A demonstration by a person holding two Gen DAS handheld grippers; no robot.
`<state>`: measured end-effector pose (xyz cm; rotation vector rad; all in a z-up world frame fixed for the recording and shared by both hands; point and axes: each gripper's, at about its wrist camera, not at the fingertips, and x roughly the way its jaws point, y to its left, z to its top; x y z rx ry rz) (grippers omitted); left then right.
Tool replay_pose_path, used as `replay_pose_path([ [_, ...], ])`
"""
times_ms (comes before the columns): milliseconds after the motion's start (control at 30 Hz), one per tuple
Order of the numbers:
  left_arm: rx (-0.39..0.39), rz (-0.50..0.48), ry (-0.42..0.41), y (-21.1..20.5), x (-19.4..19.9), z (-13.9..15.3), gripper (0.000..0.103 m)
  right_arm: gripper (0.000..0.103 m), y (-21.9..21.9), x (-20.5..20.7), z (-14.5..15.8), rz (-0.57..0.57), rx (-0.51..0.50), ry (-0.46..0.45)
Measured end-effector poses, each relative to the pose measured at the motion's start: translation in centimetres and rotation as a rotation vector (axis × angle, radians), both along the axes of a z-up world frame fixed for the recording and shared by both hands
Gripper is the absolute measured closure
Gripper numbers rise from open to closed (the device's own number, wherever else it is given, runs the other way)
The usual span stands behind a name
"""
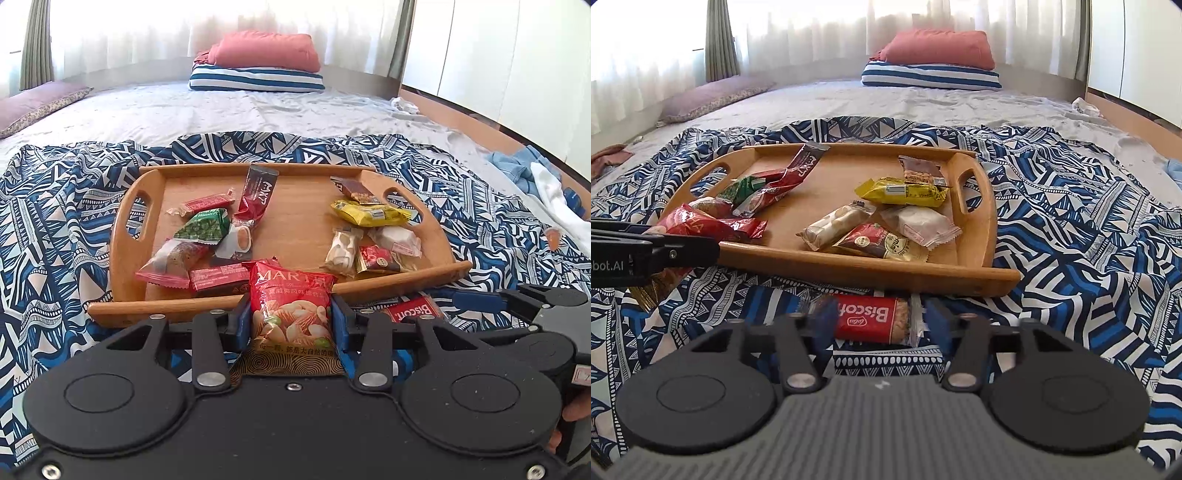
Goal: Organize snacks
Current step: 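Carry the Martha bag and Biscoff packet over the tray with both tools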
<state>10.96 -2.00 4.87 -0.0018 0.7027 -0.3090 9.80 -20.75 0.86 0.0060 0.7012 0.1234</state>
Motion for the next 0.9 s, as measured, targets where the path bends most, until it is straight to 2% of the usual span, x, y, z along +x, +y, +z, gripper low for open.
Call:
replay_pose_path([
  [100, 0.001, 0.011, -0.001, 0.2, 0.1, 0.0, 0.063, 0.011, 1.0, 0.0, -0.5, -0.015, -0.022, -0.006],
  [200, -0.006, 0.022, 0.000, 0.4, 0.2, -0.1, 0.063, 0.008, 2.1, 0.3, -1.0, -0.040, -0.021, 0.002],
  [300, -0.008, 0.028, -0.001, 0.7, 0.2, 0.0, 0.063, 0.008, 3.2, 0.7, -1.9, -0.071, -0.063, 0.018],
  [333, -0.007, 0.029, -0.002, 0.8, 0.2, 0.0, 0.063, 0.008, 3.5, 0.7, -1.9, -0.076, -0.074, 0.012],
  [433, -0.006, 0.036, -0.004, 1.1, 0.3, 0.0, 0.063, 0.031, 3.6, 0.4, -1.6, -0.063, -0.060, 0.003],
  [500, -0.011, 0.042, -0.002, 1.3, 0.4, 0.0, 0.063, 0.040, 3.5, 0.1, -1.3, -0.067, -0.056, -0.015],
  [733, -0.019, 0.050, -0.010, 1.6, 0.5, 0.3, 0.063, 0.040, 3.0, -0.5, -0.5, -0.059, -0.048, -0.028],
  [900, -0.014, 0.054, -0.026, 1.6, 1.1, 0.8, 0.063, 0.040, 2.6, -0.9, 1.2, -0.059, -0.028, -0.064],
])
